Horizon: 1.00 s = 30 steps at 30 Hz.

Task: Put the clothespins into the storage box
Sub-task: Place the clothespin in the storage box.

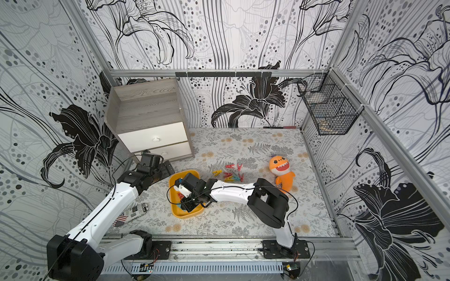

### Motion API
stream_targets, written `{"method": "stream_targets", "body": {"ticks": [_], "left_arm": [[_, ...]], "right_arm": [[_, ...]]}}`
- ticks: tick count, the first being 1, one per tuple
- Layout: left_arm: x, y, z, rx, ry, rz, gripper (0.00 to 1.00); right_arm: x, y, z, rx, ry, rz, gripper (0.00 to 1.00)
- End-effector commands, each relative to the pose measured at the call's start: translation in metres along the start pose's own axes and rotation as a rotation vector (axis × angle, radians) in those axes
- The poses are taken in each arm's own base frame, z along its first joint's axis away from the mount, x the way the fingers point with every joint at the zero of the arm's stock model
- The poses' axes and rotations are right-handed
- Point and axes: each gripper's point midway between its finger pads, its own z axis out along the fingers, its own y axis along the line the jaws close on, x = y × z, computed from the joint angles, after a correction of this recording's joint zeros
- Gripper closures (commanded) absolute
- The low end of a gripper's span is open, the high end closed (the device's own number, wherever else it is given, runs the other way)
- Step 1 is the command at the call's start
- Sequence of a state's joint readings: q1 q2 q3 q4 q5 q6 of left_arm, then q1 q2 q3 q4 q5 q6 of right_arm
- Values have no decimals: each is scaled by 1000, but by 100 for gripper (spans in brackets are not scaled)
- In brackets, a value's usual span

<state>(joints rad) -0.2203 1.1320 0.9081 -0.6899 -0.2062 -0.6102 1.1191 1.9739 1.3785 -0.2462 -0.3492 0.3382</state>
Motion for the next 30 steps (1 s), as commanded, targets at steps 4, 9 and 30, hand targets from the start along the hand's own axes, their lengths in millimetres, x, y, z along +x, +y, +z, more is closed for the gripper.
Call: {"method": "stream_targets", "body": {"ticks": [4, 9, 30], "left_arm": [[-16, 5, -5, -8, -51, -33, 3], [-19, 6, -7, -9, -56, -35, 3], [-13, 12, -6, -2, -43, -35, 3]], "right_arm": [[-1, 12, 14, -74, 36, -23, 84], [5, 8, 23, -66, 86, -20, 83], [-11, -15, -5, 127, 53, -54, 70]]}}
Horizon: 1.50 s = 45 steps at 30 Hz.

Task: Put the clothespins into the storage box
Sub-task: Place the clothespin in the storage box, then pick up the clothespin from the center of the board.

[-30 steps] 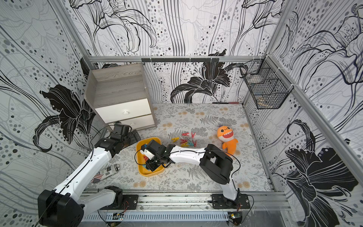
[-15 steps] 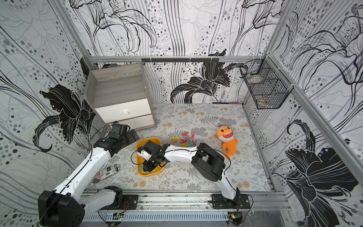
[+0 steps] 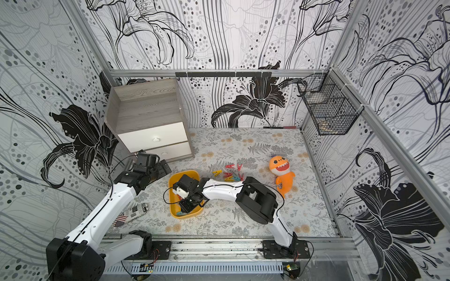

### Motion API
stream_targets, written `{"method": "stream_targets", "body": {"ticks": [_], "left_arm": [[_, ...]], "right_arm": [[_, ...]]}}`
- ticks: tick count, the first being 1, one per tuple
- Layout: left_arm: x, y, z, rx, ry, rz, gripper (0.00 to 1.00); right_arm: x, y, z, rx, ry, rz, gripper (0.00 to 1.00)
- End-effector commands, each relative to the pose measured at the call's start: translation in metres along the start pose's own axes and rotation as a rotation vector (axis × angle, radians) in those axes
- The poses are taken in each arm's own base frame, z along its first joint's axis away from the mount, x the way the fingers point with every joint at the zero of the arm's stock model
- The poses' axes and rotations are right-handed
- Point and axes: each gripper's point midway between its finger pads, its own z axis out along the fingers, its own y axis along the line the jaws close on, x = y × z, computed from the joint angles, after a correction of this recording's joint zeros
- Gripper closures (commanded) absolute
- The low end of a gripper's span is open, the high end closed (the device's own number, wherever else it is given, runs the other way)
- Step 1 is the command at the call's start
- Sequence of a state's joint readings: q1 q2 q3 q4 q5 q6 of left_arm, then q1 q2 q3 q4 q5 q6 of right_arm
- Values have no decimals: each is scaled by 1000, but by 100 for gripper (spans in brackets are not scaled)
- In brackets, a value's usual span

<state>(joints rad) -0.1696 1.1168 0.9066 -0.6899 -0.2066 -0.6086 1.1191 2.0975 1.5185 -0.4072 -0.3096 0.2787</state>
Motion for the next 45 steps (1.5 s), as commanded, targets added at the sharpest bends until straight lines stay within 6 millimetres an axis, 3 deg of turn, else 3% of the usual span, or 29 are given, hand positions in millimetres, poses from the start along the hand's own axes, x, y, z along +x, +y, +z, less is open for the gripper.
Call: {"method": "stream_targets", "body": {"ticks": [1, 4, 10, 15, 18, 20, 24, 38, 45], "left_arm": [[-2, 0, -3, 20, -18, 5, 3], [6, -1, -1, 36, 4, 12, 3], [19, 0, 0, 57, 28, 25, 3], [38, -5, 2, 69, 54, 53, 3], [46, -7, 5, 74, 65, 60, 3], [46, -8, 4, 77, 64, 59, 3], [42, -11, 3, 77, 56, 57, 3], [37, -12, 2, 61, 47, 65, 3], [35, -14, 3, 63, 46, 62, 3]], "right_arm": [[-20, 0, -36, 57, -78, -32, 69], [-27, -10, -57, 78, -127, -17, 67], [-28, -65, -109, 150, -240, 102, 65], [-1, -136, -144, 311, -269, 223, 59], [23, -180, -155, 370, -262, 316, 58], [35, -198, -155, 380, -252, 356, 58], [40, -211, -158, 377, -266, 373, 57], [33, -240, -137, 381, -248, 373, 56], [31, -246, -127, 370, -231, 366, 56]]}}
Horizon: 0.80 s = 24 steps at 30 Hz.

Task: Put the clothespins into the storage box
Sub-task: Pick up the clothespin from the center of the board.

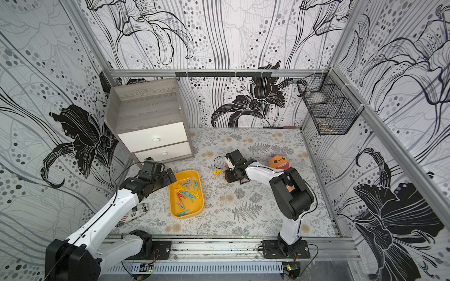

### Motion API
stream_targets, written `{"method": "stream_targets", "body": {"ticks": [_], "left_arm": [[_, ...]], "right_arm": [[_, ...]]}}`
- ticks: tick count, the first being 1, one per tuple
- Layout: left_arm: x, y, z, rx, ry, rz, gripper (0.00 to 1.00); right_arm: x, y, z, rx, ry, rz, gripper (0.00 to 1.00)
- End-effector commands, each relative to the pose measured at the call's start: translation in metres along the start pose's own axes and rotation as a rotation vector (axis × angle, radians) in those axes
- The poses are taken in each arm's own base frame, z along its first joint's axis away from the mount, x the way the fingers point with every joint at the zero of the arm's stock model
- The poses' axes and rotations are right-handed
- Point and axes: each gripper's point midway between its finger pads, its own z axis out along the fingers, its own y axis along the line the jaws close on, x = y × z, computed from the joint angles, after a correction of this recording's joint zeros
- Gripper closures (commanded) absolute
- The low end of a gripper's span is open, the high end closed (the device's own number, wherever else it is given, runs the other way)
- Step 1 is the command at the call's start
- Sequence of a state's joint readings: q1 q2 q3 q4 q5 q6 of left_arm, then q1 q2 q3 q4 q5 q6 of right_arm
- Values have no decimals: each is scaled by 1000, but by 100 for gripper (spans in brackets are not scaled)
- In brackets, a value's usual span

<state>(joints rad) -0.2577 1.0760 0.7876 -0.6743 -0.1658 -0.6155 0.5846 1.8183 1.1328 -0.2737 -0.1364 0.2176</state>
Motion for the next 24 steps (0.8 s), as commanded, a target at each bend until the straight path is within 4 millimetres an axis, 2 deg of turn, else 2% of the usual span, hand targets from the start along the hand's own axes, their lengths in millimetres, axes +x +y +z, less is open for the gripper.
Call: {"method": "stream_targets", "body": {"ticks": [1, 9, 14, 20, 24], "left_arm": [[-15, -7, -5, 14, -46, -12, 3], [-16, -7, -5, 6, -51, -11, 3], [-18, -9, -5, 12, -56, -17, 3], [-22, -11, -6, 18, -61, -20, 3], [-23, -11, -7, 14, -63, -20, 3]], "right_arm": [[-4, 4, 8, -28, 7, -20, 56], [12, 13, 14, -96, 39, 10, 58], [23, 29, 9, -163, 38, 26, 59], [36, 50, 13, -170, 65, -8, 59], [31, 70, 7, -192, 44, -31, 59]]}}
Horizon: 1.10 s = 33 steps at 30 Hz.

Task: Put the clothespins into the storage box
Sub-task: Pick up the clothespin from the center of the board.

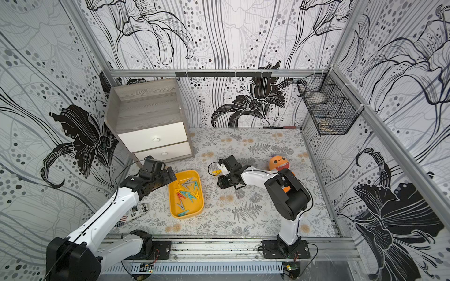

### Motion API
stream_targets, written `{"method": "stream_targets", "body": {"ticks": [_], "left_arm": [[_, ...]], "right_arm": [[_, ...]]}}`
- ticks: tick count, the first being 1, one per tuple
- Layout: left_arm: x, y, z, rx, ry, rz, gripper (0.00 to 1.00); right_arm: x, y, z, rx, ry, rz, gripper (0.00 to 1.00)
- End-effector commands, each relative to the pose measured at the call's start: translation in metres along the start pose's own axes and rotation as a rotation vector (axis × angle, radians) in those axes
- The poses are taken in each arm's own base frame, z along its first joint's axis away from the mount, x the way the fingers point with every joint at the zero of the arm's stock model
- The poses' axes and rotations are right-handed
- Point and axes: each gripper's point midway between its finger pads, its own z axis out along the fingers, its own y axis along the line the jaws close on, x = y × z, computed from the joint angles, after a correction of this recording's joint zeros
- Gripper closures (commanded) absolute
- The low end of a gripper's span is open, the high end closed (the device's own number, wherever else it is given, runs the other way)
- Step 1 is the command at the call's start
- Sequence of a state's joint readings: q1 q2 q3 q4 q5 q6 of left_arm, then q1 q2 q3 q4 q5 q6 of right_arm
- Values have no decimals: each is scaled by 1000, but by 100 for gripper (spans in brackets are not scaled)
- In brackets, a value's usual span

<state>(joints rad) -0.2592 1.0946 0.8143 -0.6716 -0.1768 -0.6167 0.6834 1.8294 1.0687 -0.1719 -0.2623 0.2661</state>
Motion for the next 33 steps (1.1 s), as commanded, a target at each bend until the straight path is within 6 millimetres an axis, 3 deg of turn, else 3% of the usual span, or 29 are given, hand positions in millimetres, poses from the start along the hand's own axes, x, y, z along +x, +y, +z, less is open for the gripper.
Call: {"method": "stream_targets", "body": {"ticks": [1, 7, 15, 23, 33], "left_arm": [[-16, -8, -6, 16, -50, -17, 3], [-19, -8, -9, 13, -55, -13, 3], [-19, -8, -9, 11, -55, -11, 3], [-23, -9, -10, 9, -59, -9, 3], [-24, -10, -11, 8, -61, -7, 3]], "right_arm": [[1, 16, -6, -24, -1, 8, 59], [-8, 13, -26, 26, -28, -44, 58], [23, -2, -6, 56, 94, -126, 55], [30, -5, 5, 47, 110, -160, 54], [38, -6, 10, 59, 126, -179, 82]]}}
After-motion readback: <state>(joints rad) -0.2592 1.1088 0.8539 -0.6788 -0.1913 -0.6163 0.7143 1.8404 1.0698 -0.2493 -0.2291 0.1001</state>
